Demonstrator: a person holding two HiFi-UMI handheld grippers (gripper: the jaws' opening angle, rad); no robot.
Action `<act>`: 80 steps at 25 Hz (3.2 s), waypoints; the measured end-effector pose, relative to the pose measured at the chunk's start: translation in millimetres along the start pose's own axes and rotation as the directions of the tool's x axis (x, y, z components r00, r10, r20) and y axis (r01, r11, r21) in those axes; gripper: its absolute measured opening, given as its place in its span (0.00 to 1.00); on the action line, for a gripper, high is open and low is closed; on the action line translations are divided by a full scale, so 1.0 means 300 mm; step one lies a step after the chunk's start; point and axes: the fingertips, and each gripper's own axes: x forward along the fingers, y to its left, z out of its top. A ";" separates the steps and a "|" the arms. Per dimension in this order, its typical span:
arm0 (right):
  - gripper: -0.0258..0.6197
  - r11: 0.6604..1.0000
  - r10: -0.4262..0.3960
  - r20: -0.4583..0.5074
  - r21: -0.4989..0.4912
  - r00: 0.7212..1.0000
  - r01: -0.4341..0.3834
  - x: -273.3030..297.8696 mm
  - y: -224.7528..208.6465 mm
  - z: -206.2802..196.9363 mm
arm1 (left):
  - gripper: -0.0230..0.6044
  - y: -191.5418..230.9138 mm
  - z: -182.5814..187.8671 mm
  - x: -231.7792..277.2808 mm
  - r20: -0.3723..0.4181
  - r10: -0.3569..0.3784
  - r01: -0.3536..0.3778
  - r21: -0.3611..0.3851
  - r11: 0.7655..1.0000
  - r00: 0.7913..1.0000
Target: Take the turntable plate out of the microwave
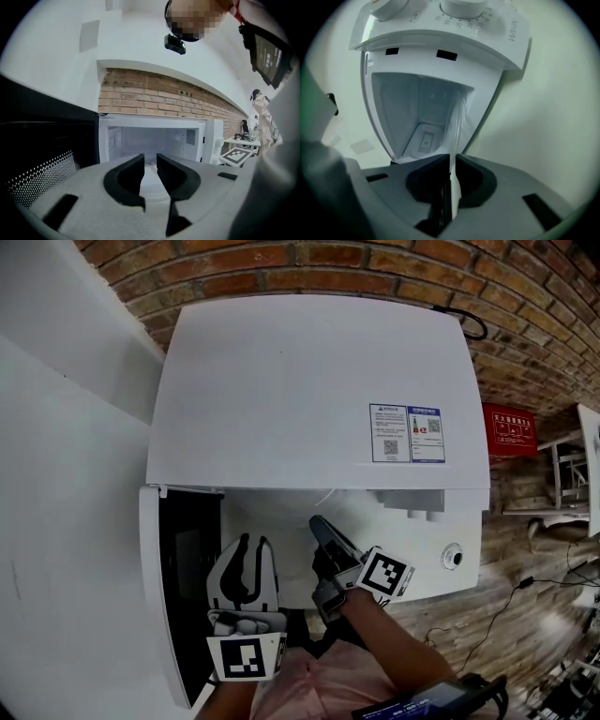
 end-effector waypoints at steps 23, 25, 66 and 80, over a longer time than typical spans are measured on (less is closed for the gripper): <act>0.12 0.996 0.078 -0.022 0.045 0.997 -0.077 0.020 -0.021 -0.035 | 0.18 0.009 0.012 -0.022 0.016 0.017 -0.017 0.014 1.000 1.000; 0.14 0.993 0.113 -0.011 0.042 0.994 -0.112 0.027 -0.022 -0.030 | 0.18 0.004 0.004 -0.023 -0.001 0.015 -0.015 0.003 1.000 1.000; 0.09 0.961 0.276 -0.333 0.069 0.902 -0.269 -0.281 -0.037 -0.165 | 0.17 -0.112 0.034 -0.231 0.048 0.129 -0.131 0.045 0.990 0.990; 0.09 0.960 0.279 -0.357 0.079 0.892 -0.268 -0.317 -0.077 -0.162 | 0.17 -0.138 0.009 -0.250 0.030 0.144 -0.146 0.062 0.987 0.989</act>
